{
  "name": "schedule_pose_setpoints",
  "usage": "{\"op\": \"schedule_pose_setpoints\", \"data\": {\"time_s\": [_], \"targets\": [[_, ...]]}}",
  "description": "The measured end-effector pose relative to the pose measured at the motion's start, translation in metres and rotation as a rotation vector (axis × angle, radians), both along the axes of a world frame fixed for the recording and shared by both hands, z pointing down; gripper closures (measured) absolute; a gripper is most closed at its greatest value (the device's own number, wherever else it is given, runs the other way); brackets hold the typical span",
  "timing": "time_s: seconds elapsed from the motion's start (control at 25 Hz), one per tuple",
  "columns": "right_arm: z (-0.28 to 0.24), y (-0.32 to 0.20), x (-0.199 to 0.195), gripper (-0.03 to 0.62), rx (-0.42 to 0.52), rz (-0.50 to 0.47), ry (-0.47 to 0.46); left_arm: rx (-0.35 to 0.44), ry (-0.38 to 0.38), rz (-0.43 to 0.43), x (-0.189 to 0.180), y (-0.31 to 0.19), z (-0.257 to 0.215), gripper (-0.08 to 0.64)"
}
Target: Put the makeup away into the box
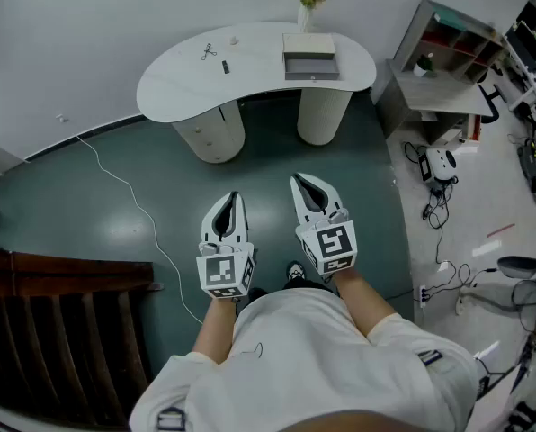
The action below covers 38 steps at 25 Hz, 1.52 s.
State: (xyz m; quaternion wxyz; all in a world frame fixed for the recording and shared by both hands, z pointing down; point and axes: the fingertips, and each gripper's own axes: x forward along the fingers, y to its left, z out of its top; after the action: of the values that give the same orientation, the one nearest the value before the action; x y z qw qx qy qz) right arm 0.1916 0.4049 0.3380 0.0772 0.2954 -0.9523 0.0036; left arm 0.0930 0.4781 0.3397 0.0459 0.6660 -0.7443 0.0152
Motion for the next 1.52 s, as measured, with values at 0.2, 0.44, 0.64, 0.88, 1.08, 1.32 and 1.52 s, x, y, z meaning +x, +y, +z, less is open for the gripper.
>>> {"op": "schedule_pose_setpoints", "data": {"time_s": [0.2,0.44,0.64,0.88,1.08,1.32,1.52], "targets": [[0.005,0.001,-0.005,0.592,-0.004,-0.014,0.002,-0.007,-0.01,0.01,0.0,-0.003,0.001,0.539],[0.011,-0.013,-0.009,0.592,-0.011,-0.041,0.009,-0.026,-0.011,0.001,0.003,-0.016,0.008,0.538],[0.015,-0.023,-0.007,0.583,-0.019,-0.092,0.018,-0.048,-0.012,-0.022,0.01,-0.03,0.014,0.538],[0.028,-0.045,-0.003,0.532,-0.041,-0.123,0.023,-0.067,-0.002,-0.068,0.013,-0.041,0.025,0.538],[0.042,-0.063,-0.009,0.531,-0.066,-0.106,0.026,-0.092,-0.009,-0.075,0.0,-0.055,0.035,0.538],[0.054,-0.107,-0.044,0.528,-0.079,-0.074,0.047,-0.094,0.009,-0.043,-0.038,-0.102,0.045,0.538],[0.058,-0.147,-0.101,0.528,-0.091,-0.077,0.073,-0.084,0.02,-0.028,-0.1,-0.145,0.043,0.538]]}}
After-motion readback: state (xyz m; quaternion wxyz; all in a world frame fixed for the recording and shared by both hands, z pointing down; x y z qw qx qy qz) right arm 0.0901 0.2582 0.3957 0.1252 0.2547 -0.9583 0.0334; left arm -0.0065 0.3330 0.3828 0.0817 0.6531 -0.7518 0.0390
